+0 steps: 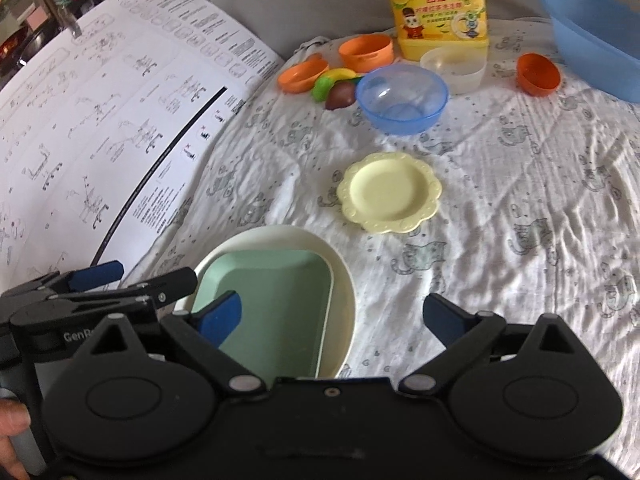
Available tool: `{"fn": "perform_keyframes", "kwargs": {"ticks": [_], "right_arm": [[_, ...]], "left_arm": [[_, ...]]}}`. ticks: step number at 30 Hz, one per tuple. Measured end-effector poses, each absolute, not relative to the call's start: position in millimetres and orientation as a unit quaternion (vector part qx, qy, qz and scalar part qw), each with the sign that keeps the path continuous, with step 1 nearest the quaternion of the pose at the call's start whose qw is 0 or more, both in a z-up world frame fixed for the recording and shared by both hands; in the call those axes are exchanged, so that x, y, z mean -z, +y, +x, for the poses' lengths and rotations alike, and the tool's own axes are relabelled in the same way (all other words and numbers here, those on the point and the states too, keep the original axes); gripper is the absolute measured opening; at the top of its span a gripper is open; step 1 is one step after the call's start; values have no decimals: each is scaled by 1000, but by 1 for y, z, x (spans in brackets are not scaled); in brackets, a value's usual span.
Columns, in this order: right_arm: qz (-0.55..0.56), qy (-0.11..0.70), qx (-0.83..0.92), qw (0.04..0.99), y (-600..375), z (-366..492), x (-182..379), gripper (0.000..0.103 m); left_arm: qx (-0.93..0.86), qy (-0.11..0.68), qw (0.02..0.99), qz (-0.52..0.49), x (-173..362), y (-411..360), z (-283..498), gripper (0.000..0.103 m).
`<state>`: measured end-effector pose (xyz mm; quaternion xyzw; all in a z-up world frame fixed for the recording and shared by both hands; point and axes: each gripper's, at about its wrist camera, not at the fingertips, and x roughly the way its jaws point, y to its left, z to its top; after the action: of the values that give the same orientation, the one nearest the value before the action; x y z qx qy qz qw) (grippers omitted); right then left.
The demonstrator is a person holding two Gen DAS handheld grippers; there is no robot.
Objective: Organize plates and bowls
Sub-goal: 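Move to the yellow flower-edged plate and close both grippers on its rim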
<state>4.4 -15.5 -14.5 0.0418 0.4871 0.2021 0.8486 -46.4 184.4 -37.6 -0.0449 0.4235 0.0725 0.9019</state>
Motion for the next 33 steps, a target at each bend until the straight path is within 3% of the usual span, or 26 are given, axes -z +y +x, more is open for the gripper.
{"fn": "perform_keyframes", "kwargs": {"ticks": [16,19,25,33], "right_arm": [[93,478,-124,864,-76,42,27,98],[104,476,-113,866,-84,58,29,93],[116,484,-111,860,-85,93,41,72],[130,504,-129,844,-73,129,67,48]], "left_arm": [[-26,426,904,-32,47,154,12,103],[-14,428,903,-23,51,144,30,103],[-2,433,901,-9,65,125,63,99],[27,455,890,-20,82,113,95,72]]}}
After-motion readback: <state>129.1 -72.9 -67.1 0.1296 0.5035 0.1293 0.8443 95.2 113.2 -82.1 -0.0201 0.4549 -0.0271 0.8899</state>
